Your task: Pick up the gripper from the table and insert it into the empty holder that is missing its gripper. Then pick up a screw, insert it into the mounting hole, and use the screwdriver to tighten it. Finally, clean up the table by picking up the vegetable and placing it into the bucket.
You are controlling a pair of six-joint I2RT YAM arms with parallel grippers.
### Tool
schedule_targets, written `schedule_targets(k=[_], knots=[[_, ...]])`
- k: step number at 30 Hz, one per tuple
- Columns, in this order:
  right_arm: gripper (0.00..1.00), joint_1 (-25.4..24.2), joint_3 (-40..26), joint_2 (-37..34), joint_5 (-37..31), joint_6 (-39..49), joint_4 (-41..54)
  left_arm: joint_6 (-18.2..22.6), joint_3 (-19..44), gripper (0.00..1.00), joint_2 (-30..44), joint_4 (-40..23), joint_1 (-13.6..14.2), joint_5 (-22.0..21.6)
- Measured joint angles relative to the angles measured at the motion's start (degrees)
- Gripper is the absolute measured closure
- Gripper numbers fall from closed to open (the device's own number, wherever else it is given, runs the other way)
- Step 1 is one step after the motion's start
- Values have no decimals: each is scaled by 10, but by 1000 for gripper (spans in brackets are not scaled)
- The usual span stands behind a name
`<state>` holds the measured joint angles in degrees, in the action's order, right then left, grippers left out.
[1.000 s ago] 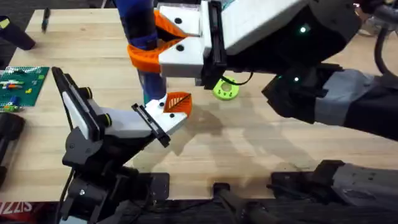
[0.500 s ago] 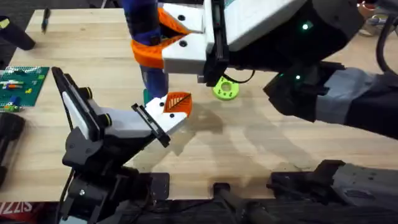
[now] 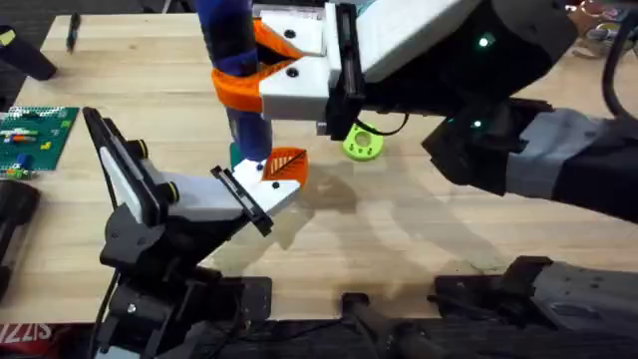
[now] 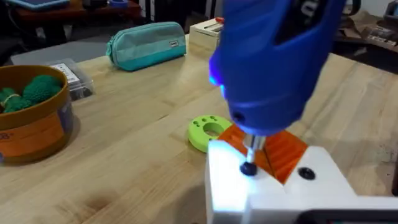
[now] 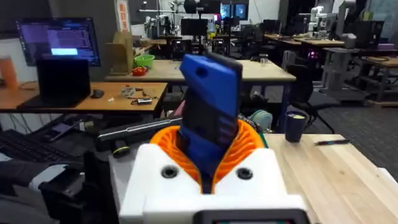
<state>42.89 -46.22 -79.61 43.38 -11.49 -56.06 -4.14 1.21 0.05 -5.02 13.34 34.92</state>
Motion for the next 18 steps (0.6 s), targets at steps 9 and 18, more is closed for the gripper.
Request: schedule_targets(k=[9, 18], knots=[[935, 0, 0, 0, 0, -1, 2, 0, 0, 985, 0, 0, 0, 0], [935, 0, 0, -9, -4, -1, 0, 0, 0, 986, 0, -1, 0, 0]])
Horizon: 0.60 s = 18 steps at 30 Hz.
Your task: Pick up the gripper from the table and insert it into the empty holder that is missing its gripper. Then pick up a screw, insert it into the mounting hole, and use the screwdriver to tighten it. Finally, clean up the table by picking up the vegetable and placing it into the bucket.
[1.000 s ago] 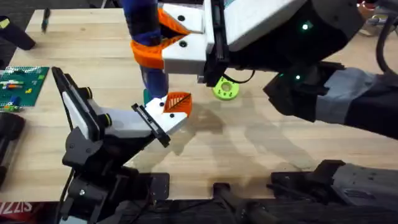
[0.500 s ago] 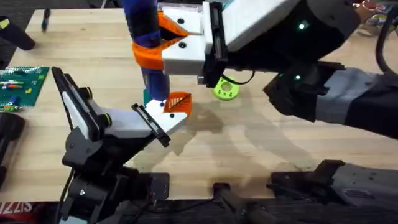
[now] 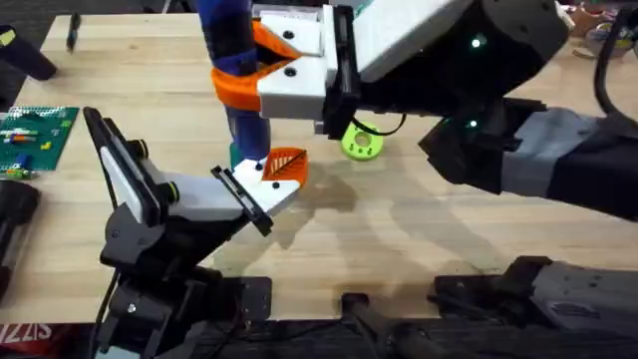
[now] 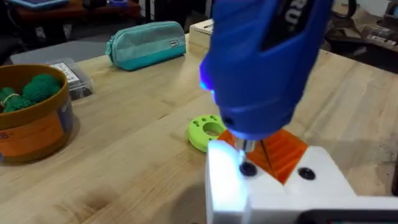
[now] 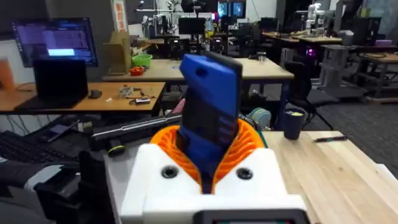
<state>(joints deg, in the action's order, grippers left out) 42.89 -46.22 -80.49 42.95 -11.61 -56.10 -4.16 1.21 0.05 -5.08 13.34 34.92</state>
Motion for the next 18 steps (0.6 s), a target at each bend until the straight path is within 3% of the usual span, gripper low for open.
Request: schedule_targets(k=[18], knots=[[935, 0, 0, -4, 2, -1, -45, 0, 0, 986, 0, 0, 0, 0]])
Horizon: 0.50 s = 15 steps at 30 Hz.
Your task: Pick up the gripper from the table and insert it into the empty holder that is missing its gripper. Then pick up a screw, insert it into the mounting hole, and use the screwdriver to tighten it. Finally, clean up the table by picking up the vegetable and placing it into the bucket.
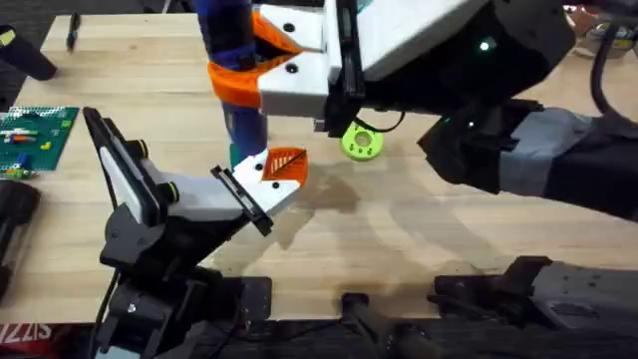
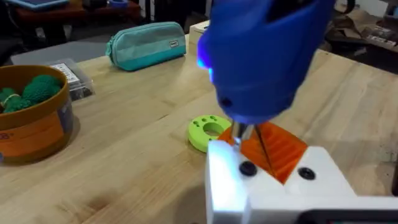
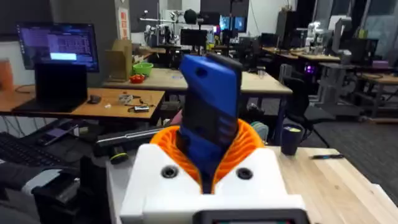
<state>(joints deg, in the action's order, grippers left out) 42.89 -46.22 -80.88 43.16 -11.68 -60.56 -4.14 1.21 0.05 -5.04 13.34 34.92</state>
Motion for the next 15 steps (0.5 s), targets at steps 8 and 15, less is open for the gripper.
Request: schedule_targets(k=[8, 15], knots=[[935, 0, 0, 0, 3, -22, -4, 0, 0, 986, 0, 0, 0, 0], [935, 0, 0, 0, 5, -33, -2, 0, 0, 986, 0, 0, 0, 0]])
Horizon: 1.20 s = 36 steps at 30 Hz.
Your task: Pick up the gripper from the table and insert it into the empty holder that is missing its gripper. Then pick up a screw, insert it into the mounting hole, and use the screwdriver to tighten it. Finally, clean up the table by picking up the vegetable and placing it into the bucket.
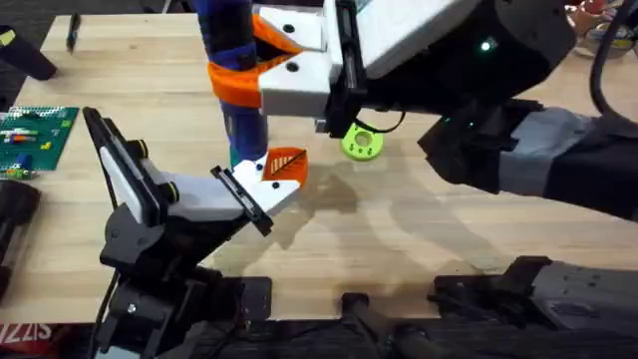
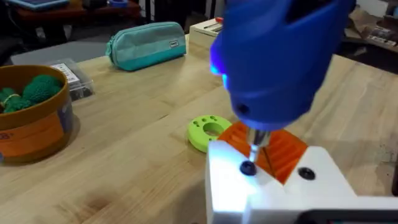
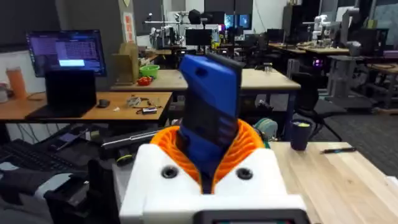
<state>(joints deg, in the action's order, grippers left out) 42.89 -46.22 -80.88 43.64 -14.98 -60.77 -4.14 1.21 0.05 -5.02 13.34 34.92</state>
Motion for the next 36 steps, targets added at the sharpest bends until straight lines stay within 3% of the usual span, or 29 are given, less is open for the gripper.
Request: schedule_targets(k=[36], knots=[[936, -7, 0, 0, 1, 0, 43, 0, 0, 984, 0, 0, 0, 0]])
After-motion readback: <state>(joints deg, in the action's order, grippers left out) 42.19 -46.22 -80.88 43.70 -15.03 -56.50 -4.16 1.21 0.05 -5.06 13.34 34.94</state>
